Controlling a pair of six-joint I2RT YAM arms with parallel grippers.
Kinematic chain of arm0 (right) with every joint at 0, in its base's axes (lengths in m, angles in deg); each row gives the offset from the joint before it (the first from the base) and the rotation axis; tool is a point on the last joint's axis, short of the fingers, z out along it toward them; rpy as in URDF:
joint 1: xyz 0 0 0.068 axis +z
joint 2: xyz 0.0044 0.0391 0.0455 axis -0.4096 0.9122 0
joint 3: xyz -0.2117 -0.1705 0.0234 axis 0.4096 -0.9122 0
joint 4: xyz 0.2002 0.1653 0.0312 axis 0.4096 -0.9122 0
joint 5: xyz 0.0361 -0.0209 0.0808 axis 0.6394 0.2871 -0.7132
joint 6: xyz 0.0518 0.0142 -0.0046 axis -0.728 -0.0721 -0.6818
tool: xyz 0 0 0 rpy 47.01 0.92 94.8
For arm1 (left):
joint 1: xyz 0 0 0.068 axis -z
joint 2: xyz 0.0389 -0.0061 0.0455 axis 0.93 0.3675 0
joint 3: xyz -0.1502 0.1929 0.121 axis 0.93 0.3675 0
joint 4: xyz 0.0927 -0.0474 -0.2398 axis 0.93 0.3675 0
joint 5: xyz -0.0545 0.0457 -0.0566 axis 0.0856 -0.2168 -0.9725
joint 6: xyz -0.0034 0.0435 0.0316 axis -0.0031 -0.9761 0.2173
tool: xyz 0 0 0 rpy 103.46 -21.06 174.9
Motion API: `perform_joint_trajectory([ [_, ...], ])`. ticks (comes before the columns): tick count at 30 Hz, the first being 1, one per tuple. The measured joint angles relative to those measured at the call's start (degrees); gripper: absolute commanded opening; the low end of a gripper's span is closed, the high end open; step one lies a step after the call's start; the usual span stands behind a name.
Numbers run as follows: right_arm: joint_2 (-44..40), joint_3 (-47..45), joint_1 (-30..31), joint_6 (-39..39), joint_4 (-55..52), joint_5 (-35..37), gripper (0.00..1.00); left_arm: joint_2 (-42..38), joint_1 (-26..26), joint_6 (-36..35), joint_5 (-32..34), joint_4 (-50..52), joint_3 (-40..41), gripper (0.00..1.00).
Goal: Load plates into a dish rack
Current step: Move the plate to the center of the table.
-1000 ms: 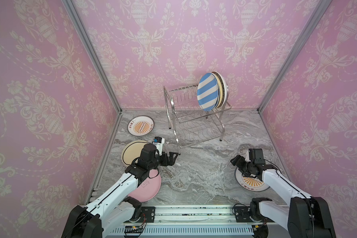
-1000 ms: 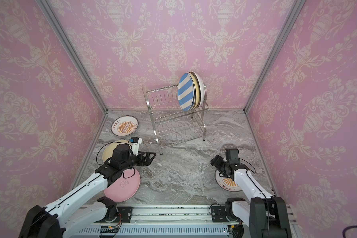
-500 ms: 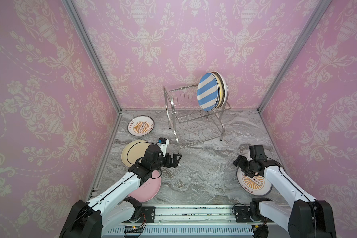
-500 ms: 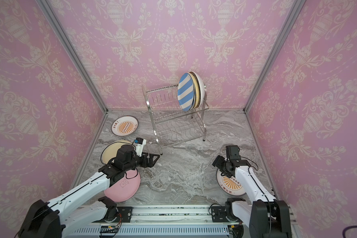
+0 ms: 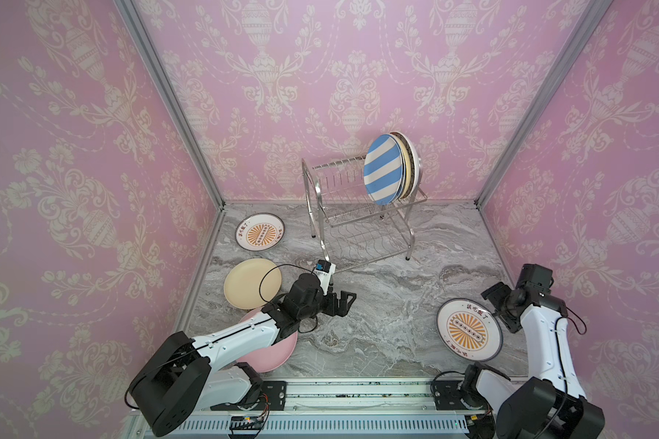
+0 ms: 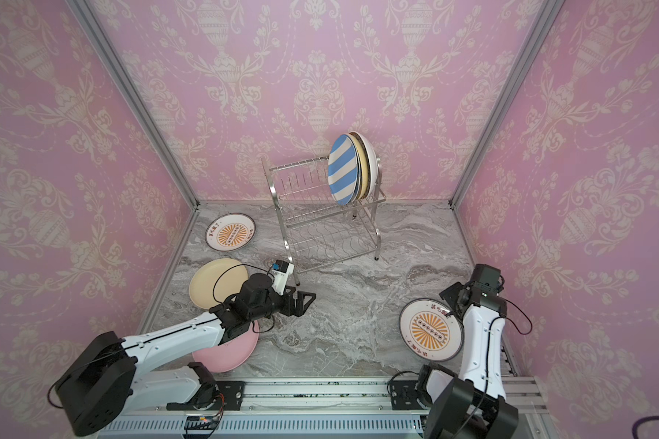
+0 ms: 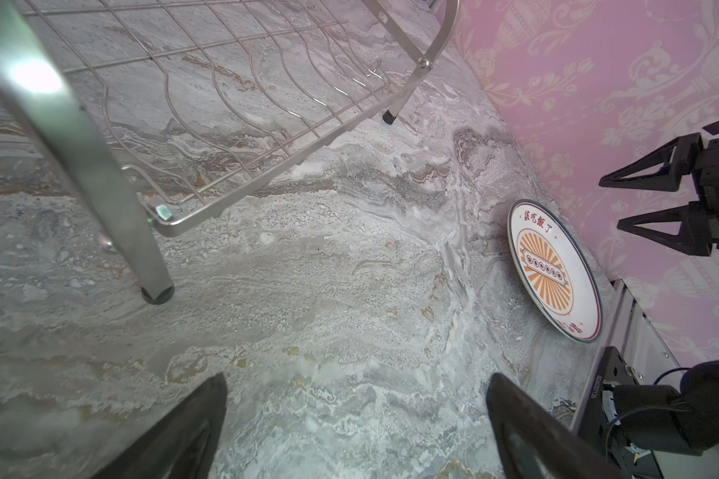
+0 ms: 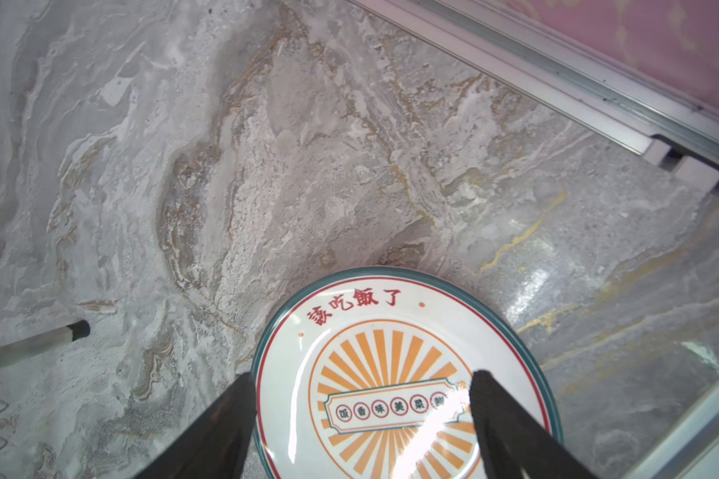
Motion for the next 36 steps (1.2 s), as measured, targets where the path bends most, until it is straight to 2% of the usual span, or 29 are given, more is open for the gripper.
perform_joint_trajectory([
  [5,1.81,-2.71,-6.75,-0.26,0.92,-3.19,0.83,-0.04,0.46,-0.39,1.90,-0.46,0.59,0.99],
  [14,1.11,-6.14,-13.77,-0.26,1.53,-4.59,0.84,-0.81,0.15,-1.53,4.44,-0.50,0.85,0.99],
  [24,1.77,-11.37,-14.01,-1.95,5.49,-7.06,0.85,-2.08,-2.67,-1.99,4.39,-1.42,1.97,0.99],
  [36,1.73,-14.36,-13.90,-1.99,7.69,-12.70,0.85,-2.12,-2.93,-2.29,3.72,-1.29,1.92,0.99],
])
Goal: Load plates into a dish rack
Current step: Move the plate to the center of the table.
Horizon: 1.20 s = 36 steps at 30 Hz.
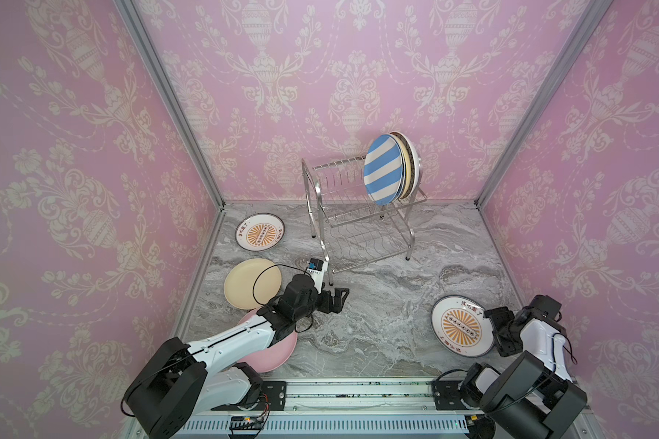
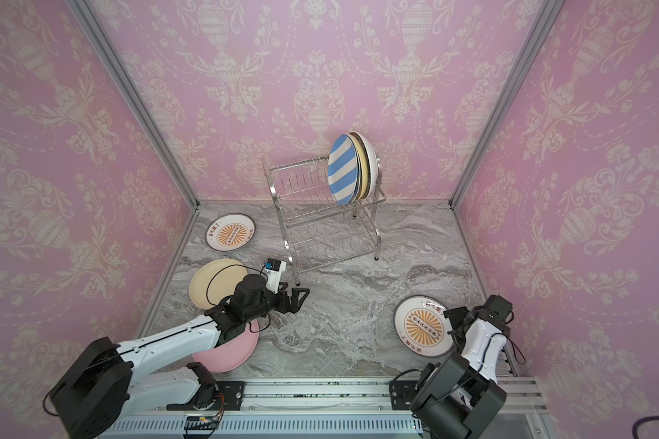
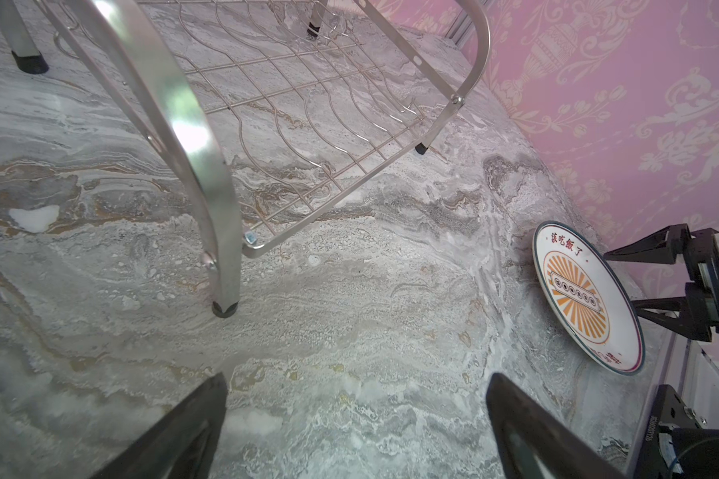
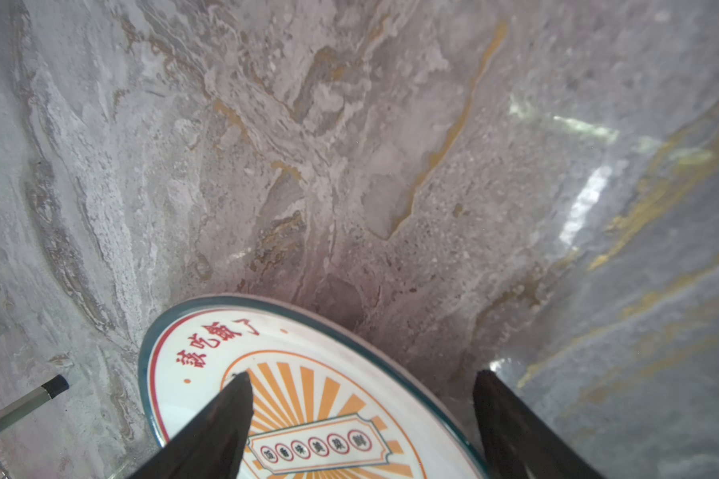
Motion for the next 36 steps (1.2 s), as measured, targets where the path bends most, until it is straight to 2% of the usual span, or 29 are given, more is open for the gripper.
perform_joint_trajectory([
  [8,0.92,-1.05,7.93,-0.48,3.02,-0.70,0.85,3.89,0.00,0.00,-2.75,-0.39,-0.04,0.99],
  [17,8.87,1.79,20.90,1.53,11.39,-6.84,0.85,5.09,0.68,0.35,-3.06,-0.28,-0.04,0.99],
  [24,11.28,1.64,25.94,4.11,14.08,-14.99,0.84,5.92,4.00,0.81,-1.75,1.51,-0.17,0.99],
  [30,13.86,1.86,28.61,5.46,16.17,-20.02,0.83,6.67,4.52,1.46,-1.01,1.55,-1.03,0.99],
  [36,15.80,1.49,29.07,6.54,18.78,-21.97,0.71,10.86,4.52,0.90,-1.38,1.49,-5.20,0.99],
])
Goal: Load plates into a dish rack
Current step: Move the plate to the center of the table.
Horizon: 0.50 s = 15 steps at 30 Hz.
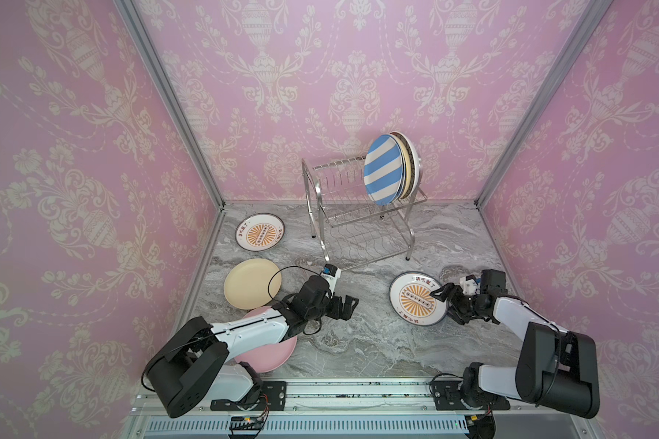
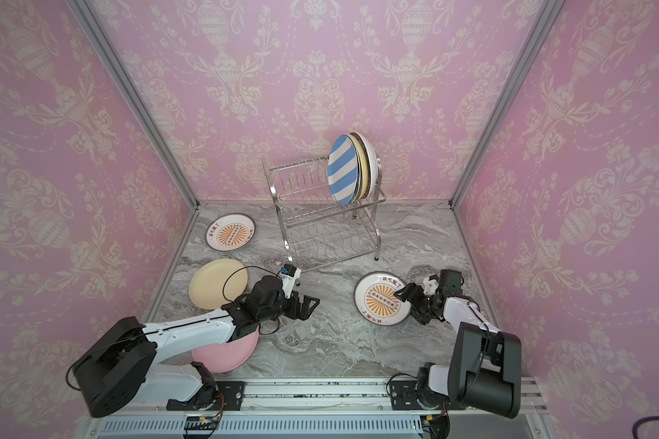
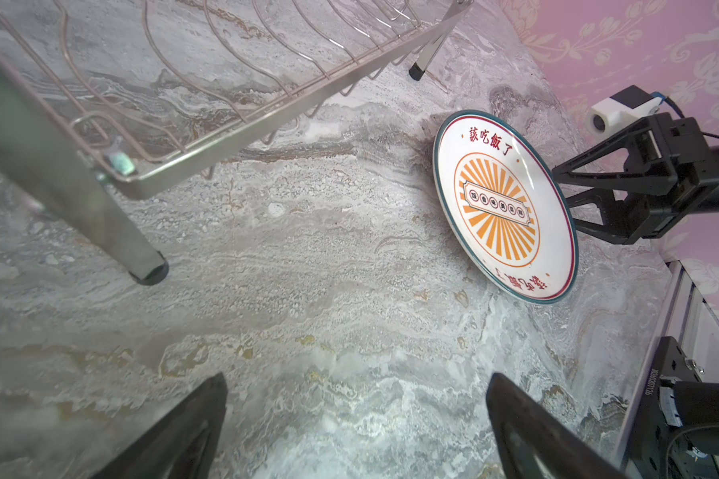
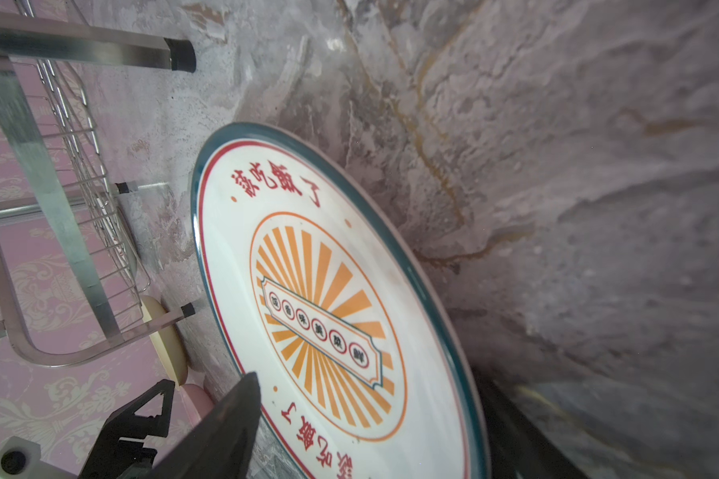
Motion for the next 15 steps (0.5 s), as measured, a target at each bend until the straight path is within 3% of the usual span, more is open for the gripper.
perform_joint_trajectory([
  [6,1.70,0.87,3.48,0.22,1.53,0.37,0.69,5.88,0.11,-0.46,-1.95,-1.86,-4.72,0.99],
  [15,1.33,0.48,4.85,1.16,1.99,2.40,0.57,17.18,0.44,-1.75,-7.39,-1.75,-15.02,0.99],
])
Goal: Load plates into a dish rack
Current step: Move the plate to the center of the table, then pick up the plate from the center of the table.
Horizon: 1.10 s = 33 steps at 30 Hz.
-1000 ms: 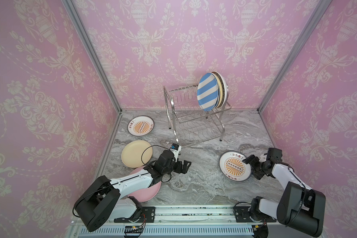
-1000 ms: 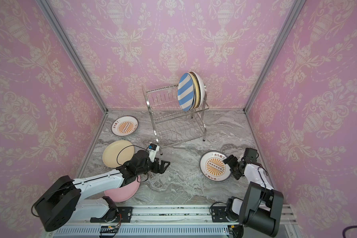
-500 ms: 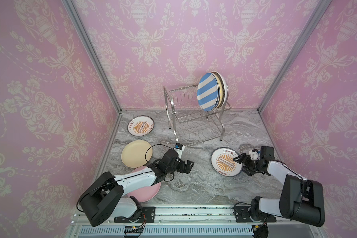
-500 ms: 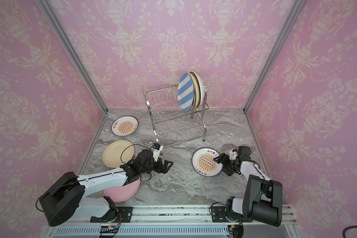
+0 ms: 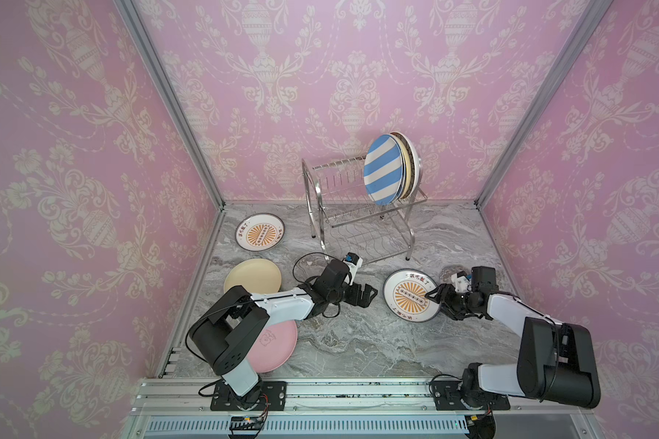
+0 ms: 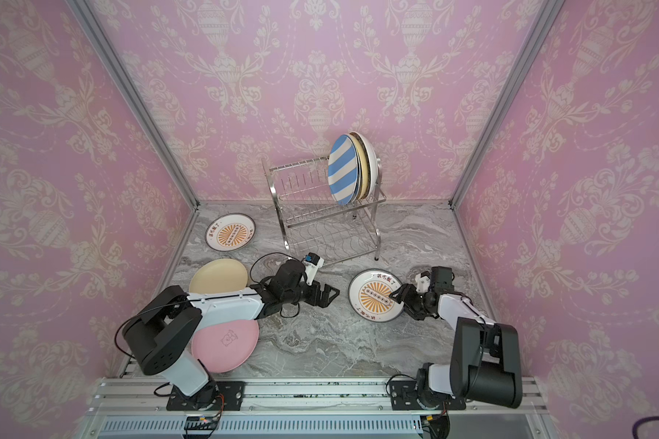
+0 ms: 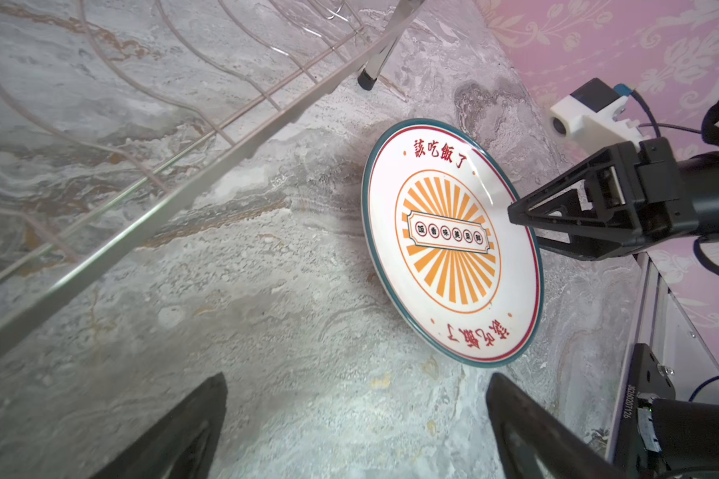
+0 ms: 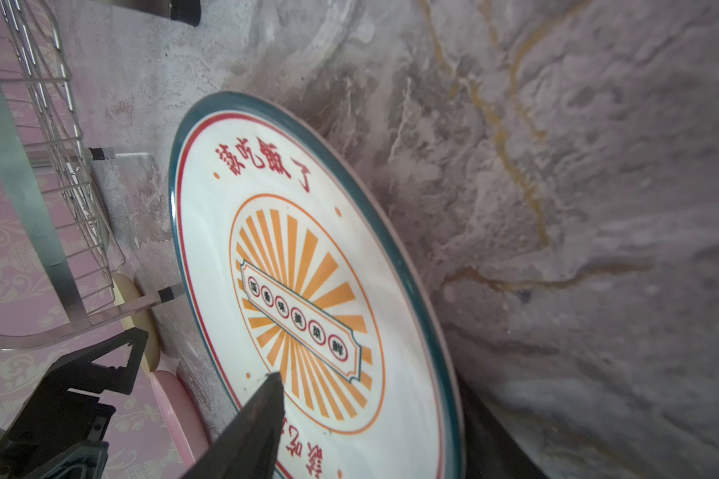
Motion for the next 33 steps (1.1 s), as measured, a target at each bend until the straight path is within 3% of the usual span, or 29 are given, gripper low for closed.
perform_joint_trajectory([
  [5,-0.35,-0.66,0.17,0.44,0.20,1.44,0.46,3.72,0.33,-0.90,-1.99,1.11,-4.59,0.99],
  [8,-0.24,-0.76,0.17,0.70,0.04,2.36,0.33,6.16,0.92,-1.22,-2.89,1.18,-6.54,0.99],
  [22,-0.26,-1.11,0.17,0.35,0.11,3.48,0.28,12.20,1.88,-1.22,-4.79,1.55,-10.27,0.99],
  [33,-4.28,-4.87,0.20,-2.08,1.46,4.63,0.17,14.49,2.03,-1.42,-6.03,1.57,-12.24,0.99],
])
